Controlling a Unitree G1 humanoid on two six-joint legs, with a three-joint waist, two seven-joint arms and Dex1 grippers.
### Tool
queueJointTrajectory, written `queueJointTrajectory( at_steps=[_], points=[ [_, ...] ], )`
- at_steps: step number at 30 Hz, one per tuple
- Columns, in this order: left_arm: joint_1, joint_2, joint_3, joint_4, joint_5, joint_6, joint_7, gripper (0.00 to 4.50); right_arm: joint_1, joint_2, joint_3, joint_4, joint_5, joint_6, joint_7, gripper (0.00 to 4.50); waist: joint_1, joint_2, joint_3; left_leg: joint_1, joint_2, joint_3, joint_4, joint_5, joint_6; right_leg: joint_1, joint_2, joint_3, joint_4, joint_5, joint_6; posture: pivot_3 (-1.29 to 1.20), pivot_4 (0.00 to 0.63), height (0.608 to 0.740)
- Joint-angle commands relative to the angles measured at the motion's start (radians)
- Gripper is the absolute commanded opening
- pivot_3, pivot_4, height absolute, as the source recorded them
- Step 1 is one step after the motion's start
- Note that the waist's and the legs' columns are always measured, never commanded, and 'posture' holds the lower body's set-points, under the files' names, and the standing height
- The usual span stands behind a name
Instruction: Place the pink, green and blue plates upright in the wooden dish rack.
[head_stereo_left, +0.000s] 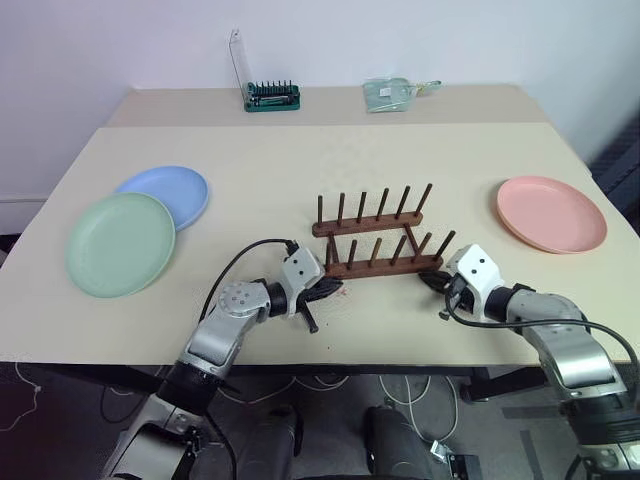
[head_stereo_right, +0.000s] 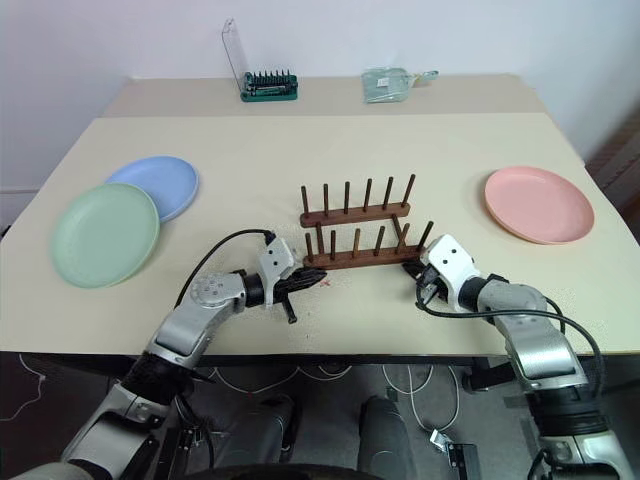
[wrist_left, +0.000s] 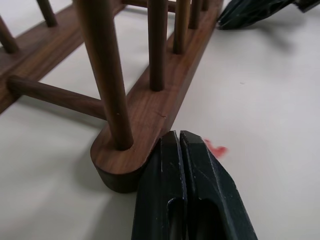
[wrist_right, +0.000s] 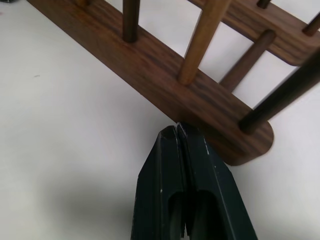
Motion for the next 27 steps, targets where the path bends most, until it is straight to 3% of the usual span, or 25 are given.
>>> queueJointTrajectory(
  at_steps=[1, 12, 18, 21, 26, 27],
  points=[
    [-0.02, 0.001, 0.036, 0.06, 0.036, -0.029, 0.058, 0.05, -0.043, 0.017, 0.004, 0.018, -0.024, -0.04, -0.024, 0.0, -0.001, 0.0, 0.0, 0.0, 0.0, 0.0, 0.0, 0.0, 0.0, 0.0, 0.0, 0.0, 0.0, 0.0, 0.0, 0.0, 0.15, 0.74],
    [-0.043, -0.01, 0.057, 0.131, 0.065, -0.084, 0.128, 0.05, -0.078, 0.037, 0.011, 0.062, -0.057, -0.085, -0.053, 0.0, -0.003, 0.0, 0.0, 0.0, 0.0, 0.0, 0.0, 0.0, 0.0, 0.0, 0.0, 0.0, 0.0, 0.001, 0.001, 0.0, 0.15, 0.74],
    [0.0, 0.026, 0.051, 0.06, 0.015, -0.05, 0.029, 0.05, -0.049, -0.005, -0.054, 0.008, -0.024, -0.099, -0.037, 0.0, -0.007, 0.0, 0.0, 0.0, 0.0, 0.0, -0.001, 0.0, 0.0, 0.0, 0.0, 0.0, 0.0, 0.001, 0.001, 0.0, 0.15, 0.74],
    [0.096, 0.117, 0.069, -0.078, -0.07, -0.03, -0.106, 0.0, -0.049, -0.103, -0.165, 0.046, -0.013, -0.032, -0.04, 0.84, -0.016, 0.002, 0.0, 0.0, 0.0, 0.001, -0.001, 0.0, 0.0, -0.001, 0.0, 0.001, -0.001, 0.001, 0.001, 0.0, 0.15, 0.74],
    [0.182, 0.23, 0.122, -0.195, -0.165, 0.009, -0.223, 0.0, -0.096, -0.193, -0.171, 0.166, -0.094, -0.064, -0.084, 3.29, -0.026, 0.001, 0.0, 0.001, 0.002, 0.003, -0.002, 0.0, 0.001, -0.001, 0.002, 0.003, -0.001, 0.0, 0.0, 0.0, 0.15, 0.74],
    [0.188, 0.243, 0.128, -0.201, -0.168, 0.01, -0.23, 0.0, -0.11, -0.198, -0.166, 0.193, -0.108, -0.073, -0.092, 3.29, -0.027, 0.001, 0.0, 0.001, 0.002, 0.004, -0.002, 0.0, 0.001, -0.001, 0.002, 0.003, -0.001, 0.001, 0.0, 0.0, 0.15, 0.74]
  ],
)
